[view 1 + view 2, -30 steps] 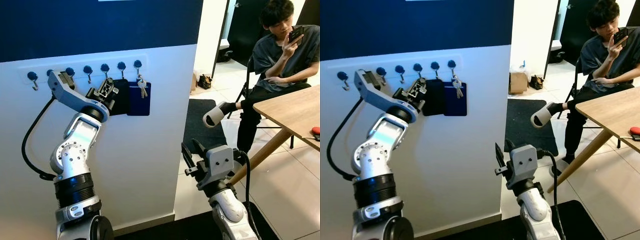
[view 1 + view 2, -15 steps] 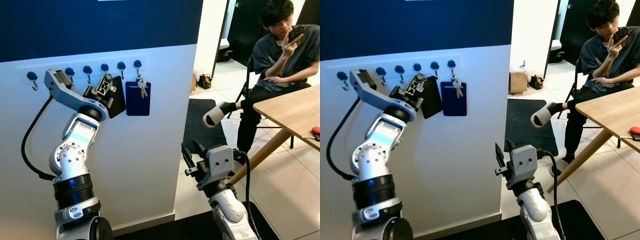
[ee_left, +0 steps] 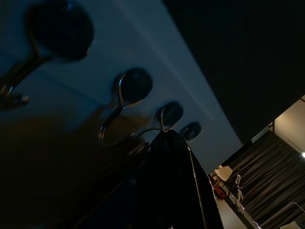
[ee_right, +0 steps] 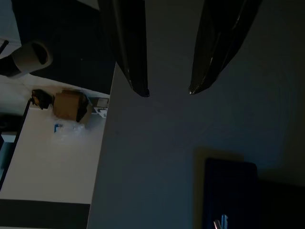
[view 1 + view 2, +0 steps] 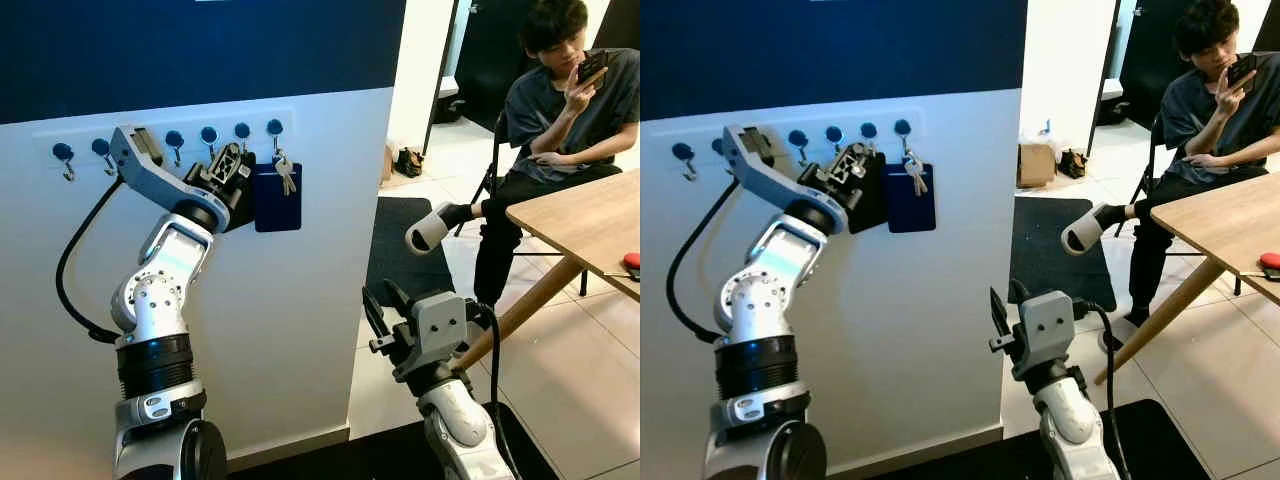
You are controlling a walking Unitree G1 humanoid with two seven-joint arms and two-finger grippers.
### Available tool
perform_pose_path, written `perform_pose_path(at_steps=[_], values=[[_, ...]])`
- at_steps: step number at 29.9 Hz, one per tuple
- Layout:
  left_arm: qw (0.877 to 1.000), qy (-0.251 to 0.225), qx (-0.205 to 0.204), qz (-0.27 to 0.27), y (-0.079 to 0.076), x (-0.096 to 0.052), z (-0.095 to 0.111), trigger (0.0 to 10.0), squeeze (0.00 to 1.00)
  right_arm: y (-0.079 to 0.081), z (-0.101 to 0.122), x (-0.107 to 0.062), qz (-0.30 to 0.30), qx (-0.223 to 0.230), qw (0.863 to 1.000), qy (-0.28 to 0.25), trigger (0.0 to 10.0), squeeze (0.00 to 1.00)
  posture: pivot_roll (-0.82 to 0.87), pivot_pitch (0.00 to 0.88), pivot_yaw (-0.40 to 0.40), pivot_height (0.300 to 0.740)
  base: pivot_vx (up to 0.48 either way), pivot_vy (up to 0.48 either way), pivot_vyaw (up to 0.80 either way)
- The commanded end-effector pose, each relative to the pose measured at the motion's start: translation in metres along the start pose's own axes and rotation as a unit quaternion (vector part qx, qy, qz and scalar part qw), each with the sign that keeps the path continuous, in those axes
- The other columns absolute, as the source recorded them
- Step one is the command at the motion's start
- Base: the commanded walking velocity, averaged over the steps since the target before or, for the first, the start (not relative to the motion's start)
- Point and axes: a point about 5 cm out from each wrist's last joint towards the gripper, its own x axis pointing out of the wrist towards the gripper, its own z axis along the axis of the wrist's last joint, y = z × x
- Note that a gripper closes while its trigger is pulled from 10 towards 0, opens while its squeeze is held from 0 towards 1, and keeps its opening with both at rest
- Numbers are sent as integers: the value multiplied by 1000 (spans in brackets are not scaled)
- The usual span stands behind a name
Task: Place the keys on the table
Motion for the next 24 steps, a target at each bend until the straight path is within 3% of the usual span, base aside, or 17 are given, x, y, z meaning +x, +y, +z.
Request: perform_pose_path(at_steps=[1, 11, 17, 19, 24], values=[[999, -15, 21, -26, -7, 1, 11, 10000, 0, 2, 2, -2, 0, 1, 1000, 0, 10000, 0, 69, 128, 93, 740, 0, 0, 0], [995, -7, 75, -61, -15, -15, 13, 10000, 0, 1, 1, -2, 1, 1, 1000, 2, 10000, 0, 73, 133, 90, 740, 0, 0, 0], [993, 25, 104, -42, -4, -33, 1, 10000, 0, 2, 0, -2, 3, 3, 1000, 4, 10000, 0, 80, 133, 87, 740, 0, 0, 0], [989, 51, 136, -25, 4, -44, -11, 10000, 0, 2, 0, -1, 5, 3, 1000, 4, 10000, 0, 82, 131, 86, 740, 0, 0, 0], [985, 68, 160, -17, 8, -51, -18, 10000, 0, 3, 0, -1, 6, 3, 1000, 3, 10000, 0, 83, 130, 85, 740, 0, 0, 0]])
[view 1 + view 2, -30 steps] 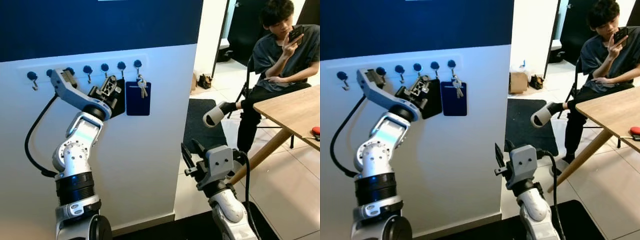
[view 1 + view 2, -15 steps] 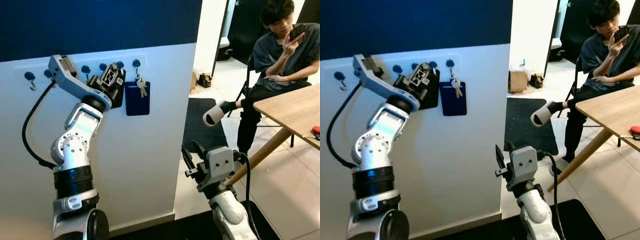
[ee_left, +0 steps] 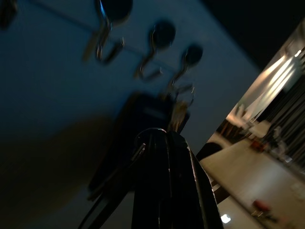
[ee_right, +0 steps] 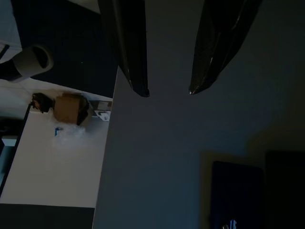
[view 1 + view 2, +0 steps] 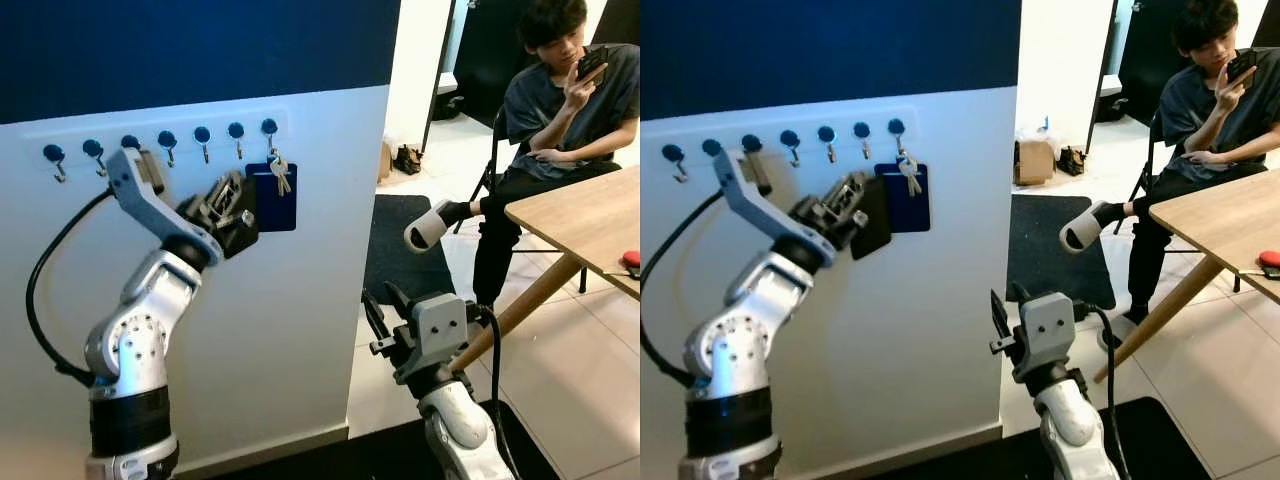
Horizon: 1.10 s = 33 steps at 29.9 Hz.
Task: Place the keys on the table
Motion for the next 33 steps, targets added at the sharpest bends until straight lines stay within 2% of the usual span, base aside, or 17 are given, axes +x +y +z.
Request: perform_pose_path(at_steps=[1, 2, 4, 6, 10, 11, 14, 16, 18, 19, 24, 27, 28, 29, 30, 31, 33], values=[[999, 17, 51, 0, -1, -8, -4, 10000, 0, 2, 0, -1, 5, 3, 1000, 1, 10000, 0, 83, 129, 86, 740, 0, 0, 0], [999, 17, 51, 0, -1, -8, -4, 10000, 0, 2, 0, -1, 5, 3, 1000, 1, 10000, 0, 83, 129, 86, 740, 0, 0, 0], [990, 54, 128, 6, 0, -15, -19, 10000, 0, 2, -1, -1, 5, 2, 1000, 2, 10000, 0, 83, 124, 87, 740, 0, 0, 0], [980, 80, 184, 5, 1, -21, -31, 10000, 0, 1, -1, -1, 5, 1, 1000, 3, 10000, 0, 81, 124, 89, 740, 0, 0, 0], [962, 113, 249, 12, 7, -33, -50, 10000, 0, 0, -8, -5, -3, -1, 1000, 16, 10000, 0, 80, 122, 89, 740, 0, 0, 0], [962, 113, 249, 12, 7, -33, -50, 10000, 0, 0, -8, -5, -3, -1, 1000, 16, 10000, 0, 80, 122, 89, 740, 0, 0, 0], [940, 139, 310, 22, 15, -45, -69, 10000, 0, -6, -27, -17, -18, -13, 998, 55, 10000, 0, 79, 123, 89, 740, 0, 0, 0], [931, 154, 331, 32, 21, -52, -79, 10000, 0, -10, -36, -25, -32, -23, 996, 75, 10000, 0, 79, 123, 88, 740, 0, 0, 0], [931, 154, 331, 32, 21, -52, -79, 10000, 0, -10, -36, -25, -32, -23, 996, 75, 10000, 0, 79, 123, 88, 740, 0, 0, 0], [926, 159, 340, 36, 23, -54, -83, 10000, 0, -12, -39, -28, -38, -27, 996, 81, 10000, 0, 79, 123, 88, 740, 0, 0, 0], [907, 197, 359, 99, 45, -74, -102, 10000, 0, -39, -62, -54, -115, -54, 981, 147, 10000, 0, 70, 131, 90, 740, 0, 0, 0], [901, 210, 361, 116, 51, -79, -106, 10000, 0, -44, -67, -60, -126, -53, 978, 160, 10000, 0, 69, 132, 90, 740, 0, 0, 0], [896, 223, 365, 122, 55, -84, -111, 10000, 0, -48, -72, -67, -135, -58, 974, 173, 10000, 0, 67, 132, 91, 740, 0, 0, 0], [883, 245, 380, 127, 63, -95, -121, 10000, 0, -54, -82, -78, -147, -68, 967, 196, 10000, 0, 69, 134, 93, 740, 0, 0, 0], [883, 245, 380, 127, 63, -95, -121, 10000, 0, -54, -82, -78, -147, -68, 967, 196, 10000, 0, 69, 134, 93, 740, 0, 0, 0], [878, 255, 385, 127, 65, -100, -125, 10000, 0, -56, -85, -83, -150, -71, 965, 205, 10000, 0, 69, 134, 93, 740, 0, 0, 0], [872, 288, 366, 151, 75, -116, -138, 10000, 0, -58, -94, -95, -154, -80, 958, 228, 10000, 0, 67, 137, 98, 740, 0, 0, 0]])
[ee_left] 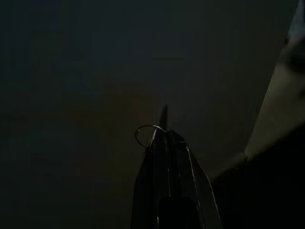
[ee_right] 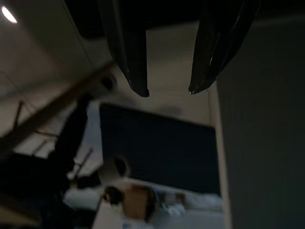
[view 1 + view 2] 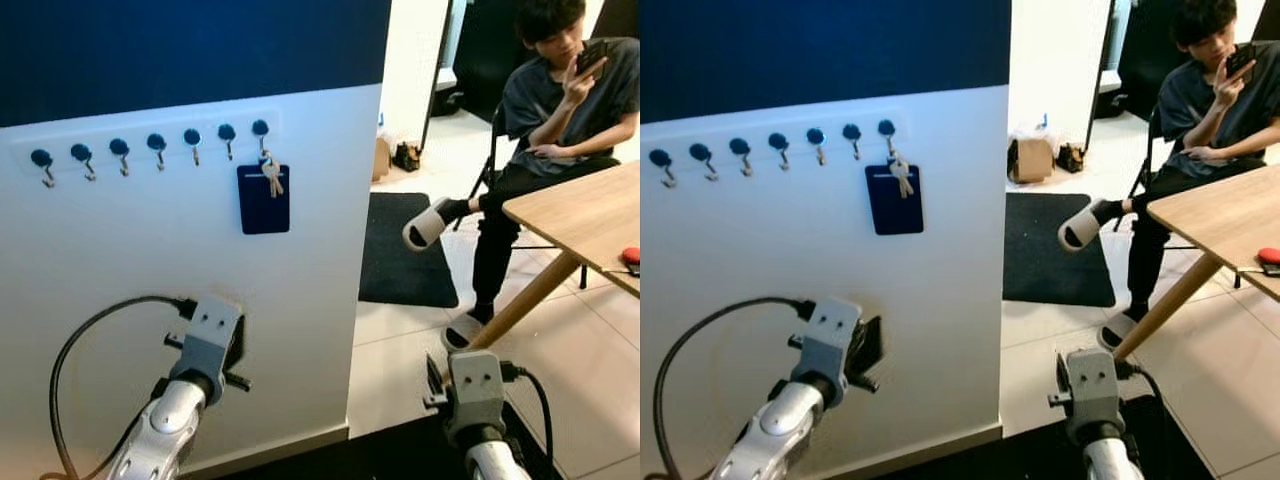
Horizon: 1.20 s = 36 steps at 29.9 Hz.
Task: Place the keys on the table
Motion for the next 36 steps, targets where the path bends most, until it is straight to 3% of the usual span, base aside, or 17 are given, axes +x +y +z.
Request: perform_pose_path(at_steps=[1, 2, 5, 7, 11, 19, 27, 29, 32, 36], values=[[999, 34, -2, 9, 0, -4, -19, 10000, 0, -2, -13, -7, -5, -12, 1000, 21, 10000, 0, 67, 137, 98, 740, 0, 0, 0], [998, 60, -15, 13, 0, -7, -31, 10000, 0, -3, -18, -10, -8, -16, 999, 29, 10000, 0, 67, 138, 99, 740, 0, 0, 0], [996, 79, -25, 14, -1, -10, -42, 10000, 0, -3, -23, -13, -11, -18, 999, 37, 10000, 0, 67, 140, 101, 740, 0, 0, 0], [992, 122, -37, 18, -2, -17, -65, 10000, 0, -2, -33, -19, -15, -20, 998, 54, 10000, 0, 66, 142, 101, 740, 0, 0, 0], [987, 154, -26, 25, -1, -28, -87, 10000, 0, -2, -48, -29, -17, -22, 996, 79, 10000, 0, 67, 144, 99, 740, 0, 0, 0], [986, 163, -21, 30, -1, -31, -97, 10000, 0, -7, -63, -42, -40, -17, 994, 105, 10000, 0, 62, 144, 102, 740, 0, 0, 0], [990, 141, 4, 14, -7, -28, -94, 10000, 0, -5, -65, -41, -39, -17, 994, 101, 10000, 0, 59, 143, 108, 740, 0, 0, 0], [991, 117, 54, 39, -2, -28, -93, 10000, 0, 0, -62, -37, -22, -20, 996, 89, 10000, 0, 58, 143, 109, 740, 0, 0, 0], [990, 117, 54, 49, 1, -29, -95, 10000, 0, 1, -61, -36, -18, -20, 996, 85, 10000, 0, 60, 141, 108, 740, 0, 0, 0], [984, 160, 2, 83, 12, -36, -115, 10000, 0, 5, -56, -31, -11, -16, 997, 73, 10000, 0, 68, 138, 108, 740, 0, 0, 0]])
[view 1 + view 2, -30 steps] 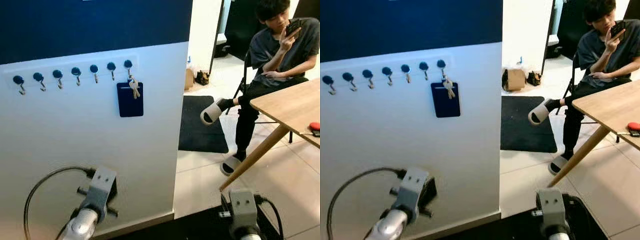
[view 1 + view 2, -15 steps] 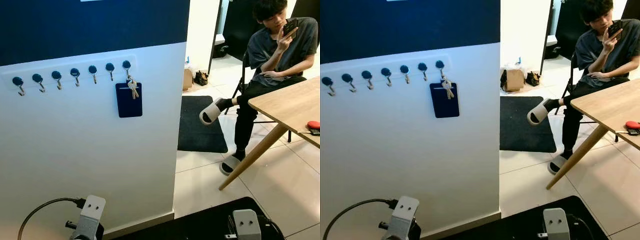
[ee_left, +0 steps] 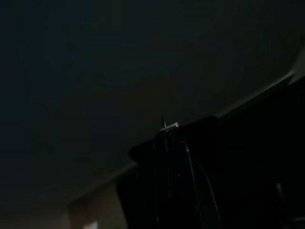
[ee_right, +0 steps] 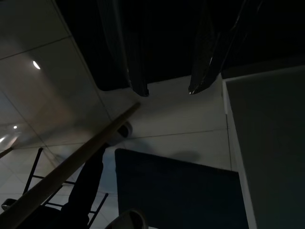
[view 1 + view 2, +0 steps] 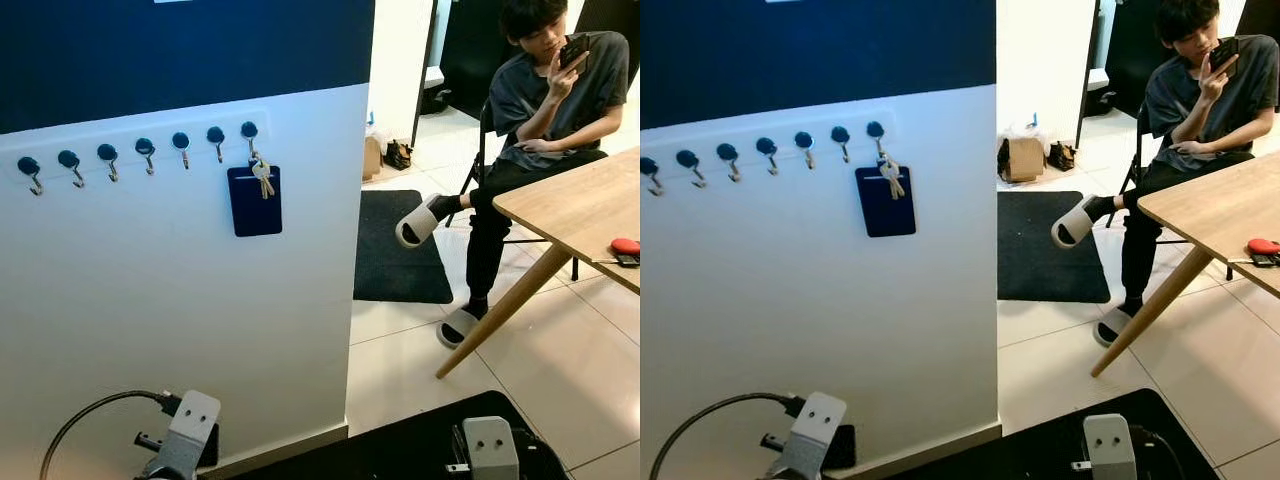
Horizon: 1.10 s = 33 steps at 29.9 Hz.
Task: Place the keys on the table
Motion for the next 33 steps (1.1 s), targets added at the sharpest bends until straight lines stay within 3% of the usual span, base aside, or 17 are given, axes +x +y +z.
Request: perform_pose_path(at_steps=[1, 4, 9, 12, 15, 17, 23, 27, 33], values=[[999, 40, -33, 15, 8, -4, -20, 10000, 0, 7, -2, -1, 17, -2, 1000, 1, 10000, 0, 73, 137, 105, 740, 0, 0, 0], [994, 70, -76, 30, 16, -7, -34, 10000, 0, 12, 3, 2, 32, -3, 999, -13, 10000, 0, 75, 135, 105, 740, 0, 0, 0], [989, 93, -102, 48, 25, -9, -47, 10000, 0, 21, 12, 7, 55, -6, 998, -33, 10000, 0, 78, 131, 97, 740, 0, 0, 0], [991, 83, -97, 43, 25, -9, -46, 10000, 0, 23, 15, 9, 60, -6, 997, -38, 10000, 0, 85, 130, 88, 740, 0, 0, 0], [996, 54, -77, 8, 15, -10, -40, 10000, 0, 21, 13, 10, 61, -6, 998, -35, 10000, 0, 88, 128, 83, 740, 0, 0, 0], [998, 44, -43, -23, 4, -12, -40, 10000, 0, 17, 7, 8, 53, 3, 998, -21, 10000, 0, 86, 125, 81, 740, 0, 0, 0], [999, 9, 4, -50, -7, -15, -37, 10000, 0, 9, -9, 1, 34, 29, 999, 19, 10000, 0, 78, 124, 83, 740, 0, 0, 0], [999, 6, 7, -48, -7, -14, -38, 10000, 0, 8, -13, -1, 33, 26, 999, 24, 10000, 0, 74, 124, 88, 740, 0, 0, 0], [999, 25, -41, -19, -3, -10, -42, 10000, 0, 9, -12, -5, 26, 32, 999, 14, 10000, 0, 69, 131, 96, 740, 0, 0, 0]])
